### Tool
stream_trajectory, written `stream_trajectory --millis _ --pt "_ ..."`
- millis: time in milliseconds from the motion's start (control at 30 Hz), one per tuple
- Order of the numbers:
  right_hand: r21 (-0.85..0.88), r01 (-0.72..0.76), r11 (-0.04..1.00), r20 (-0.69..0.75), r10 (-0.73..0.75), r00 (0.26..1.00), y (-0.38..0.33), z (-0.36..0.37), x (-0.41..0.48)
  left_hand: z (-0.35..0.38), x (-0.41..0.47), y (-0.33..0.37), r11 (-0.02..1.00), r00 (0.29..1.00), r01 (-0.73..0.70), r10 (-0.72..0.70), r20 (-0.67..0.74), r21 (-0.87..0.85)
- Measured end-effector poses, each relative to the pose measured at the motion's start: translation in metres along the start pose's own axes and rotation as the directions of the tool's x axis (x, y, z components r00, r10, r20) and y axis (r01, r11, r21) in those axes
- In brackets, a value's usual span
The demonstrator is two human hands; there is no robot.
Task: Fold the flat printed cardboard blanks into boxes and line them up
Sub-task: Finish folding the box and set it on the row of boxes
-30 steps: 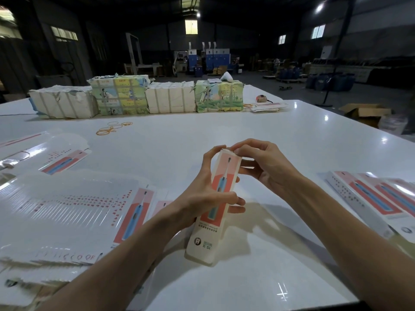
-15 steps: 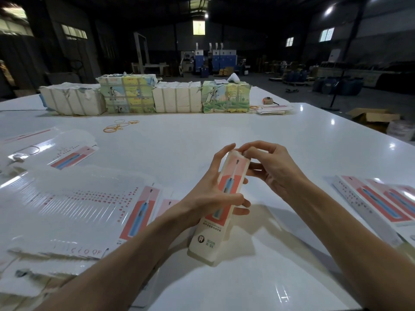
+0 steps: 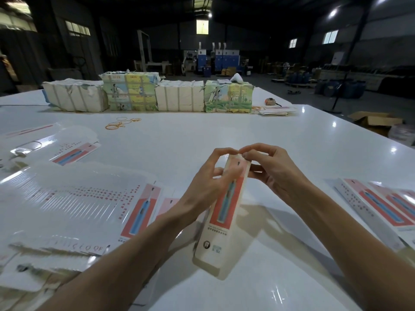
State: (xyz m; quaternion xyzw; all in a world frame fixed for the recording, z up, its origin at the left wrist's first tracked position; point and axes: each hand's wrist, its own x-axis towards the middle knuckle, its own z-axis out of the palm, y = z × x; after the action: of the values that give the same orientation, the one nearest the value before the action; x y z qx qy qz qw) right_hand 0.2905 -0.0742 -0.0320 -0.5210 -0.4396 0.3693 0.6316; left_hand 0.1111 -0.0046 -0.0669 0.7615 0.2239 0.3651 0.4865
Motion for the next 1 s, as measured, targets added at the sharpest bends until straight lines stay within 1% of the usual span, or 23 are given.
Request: stream_trajectory --millis 33,100,233,333,433,500,700,767,900,1000 --pt "-0.021 0.003 1.000 0.019 -0.002 1.000 0.000 0.000 0.000 -0.002 0.000 0.001 0.999 0.999 -0.021 0.022 -0.031 0.025" --pt "-0.061 0.003 0.998 0.046 -0.001 0.999 0.000 -0.001 0.001 -0.005 -0.001 0.003 1.000 0.999 -0.021 0.021 -0.044 0.005" --pt "-0.093 0.012 0.996 0.049 -0.008 0.999 0.000 -0.001 0.000 -0.009 -0.002 0.009 0.990 0.996 0.071 -0.077 -0.040 -0.124" --pt "-0.102 0.025 0.994 0.032 -0.022 0.999 0.001 0.001 -0.001 -0.014 0.000 0.013 0.982 0.992 0.118 -0.123 -0.025 -0.149" --pt "-0.130 0.034 0.991 0.049 -0.028 0.998 -0.002 0.002 -0.002 -0.019 -0.001 0.018 0.975 0.988 0.155 -0.155 0.017 -0.158" --pt "-0.142 0.027 0.989 0.056 -0.019 0.998 -0.004 0.001 -0.003 -0.021 0.000 0.020 0.974 0.988 0.157 -0.154 0.032 -0.166" --pt "-0.163 -0.014 0.987 0.058 0.024 0.998 -0.002 0.004 -0.005 -0.023 0.000 0.018 0.972 0.989 0.138 -0.144 -0.015 -0.187" --pt "-0.143 -0.023 0.989 0.058 0.032 0.998 -0.001 0.004 -0.005 -0.023 0.001 0.015 0.977 0.990 0.132 -0.138 -0.022 -0.169" --pt "-0.108 -0.053 0.993 0.119 0.066 0.991 -0.002 0.003 -0.006 -0.026 0.003 0.010 0.989 0.994 0.103 -0.105 -0.018 -0.107" --pt "-0.122 -0.036 0.992 0.151 0.054 0.987 -0.002 0.004 -0.005 -0.028 0.004 0.008 0.992 0.996 0.079 -0.082 -0.025 -0.093"
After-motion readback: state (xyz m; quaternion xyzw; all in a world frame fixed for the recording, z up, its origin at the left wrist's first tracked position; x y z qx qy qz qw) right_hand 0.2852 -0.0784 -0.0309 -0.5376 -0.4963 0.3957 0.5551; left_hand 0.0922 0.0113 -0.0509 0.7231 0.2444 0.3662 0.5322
